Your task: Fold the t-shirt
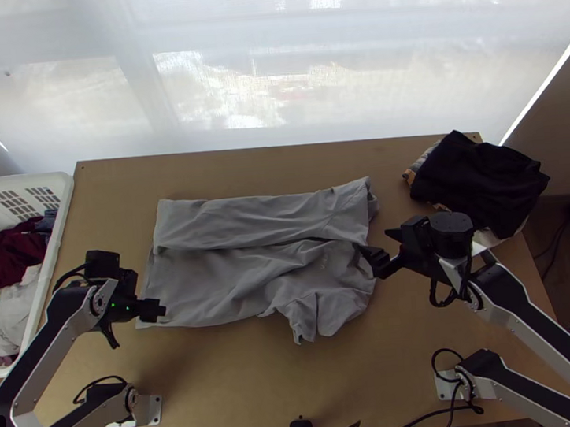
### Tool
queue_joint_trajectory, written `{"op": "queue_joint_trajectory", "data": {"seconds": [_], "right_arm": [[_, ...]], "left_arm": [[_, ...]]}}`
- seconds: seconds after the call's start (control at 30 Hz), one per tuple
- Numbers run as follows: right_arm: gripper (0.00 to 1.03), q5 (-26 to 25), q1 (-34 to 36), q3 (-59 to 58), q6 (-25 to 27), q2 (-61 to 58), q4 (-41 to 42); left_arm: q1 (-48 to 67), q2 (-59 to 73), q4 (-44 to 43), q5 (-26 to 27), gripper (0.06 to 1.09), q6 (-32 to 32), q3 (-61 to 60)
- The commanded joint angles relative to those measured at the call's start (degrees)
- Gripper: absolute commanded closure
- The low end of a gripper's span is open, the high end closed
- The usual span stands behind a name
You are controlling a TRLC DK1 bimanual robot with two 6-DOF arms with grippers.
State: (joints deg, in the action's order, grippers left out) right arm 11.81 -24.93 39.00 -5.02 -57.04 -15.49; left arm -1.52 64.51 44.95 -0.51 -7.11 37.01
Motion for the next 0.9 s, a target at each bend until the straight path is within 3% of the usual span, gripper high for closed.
{"op": "queue_joint_trajectory", "data": {"seconds": [0.0,0.1,0.23,0.4,0.87], "right_arm": [[0.05,0.0,-1.3,0.3,-0.1,2.2,-1.7],[0.05,0.0,-1.7,0.4,-0.2,2.4,-2.0],[0.05,0.0,-3.3,1.3,-0.2,2.5,-3.7],[0.05,0.0,-7.9,3.1,0.3,2.6,-8.1],[0.05,0.0,-36.7,0.8,7.9,-2.6,-12.6]], "left_arm": [[0.1,1.9,4.6,-0.5,0.44,-0.1,0.3],[0.5,3.8,5.1,-0.4,0.48,0.0,0.2],[0.6,5.4,5.0,1.1,0.81,-0.8,0.1],[0.8,5.2,3.6,2.3,1.04,-1.9,0.2],[0.4,5.0,0.7,2.3,1.05,-0.7,1.7]]}}
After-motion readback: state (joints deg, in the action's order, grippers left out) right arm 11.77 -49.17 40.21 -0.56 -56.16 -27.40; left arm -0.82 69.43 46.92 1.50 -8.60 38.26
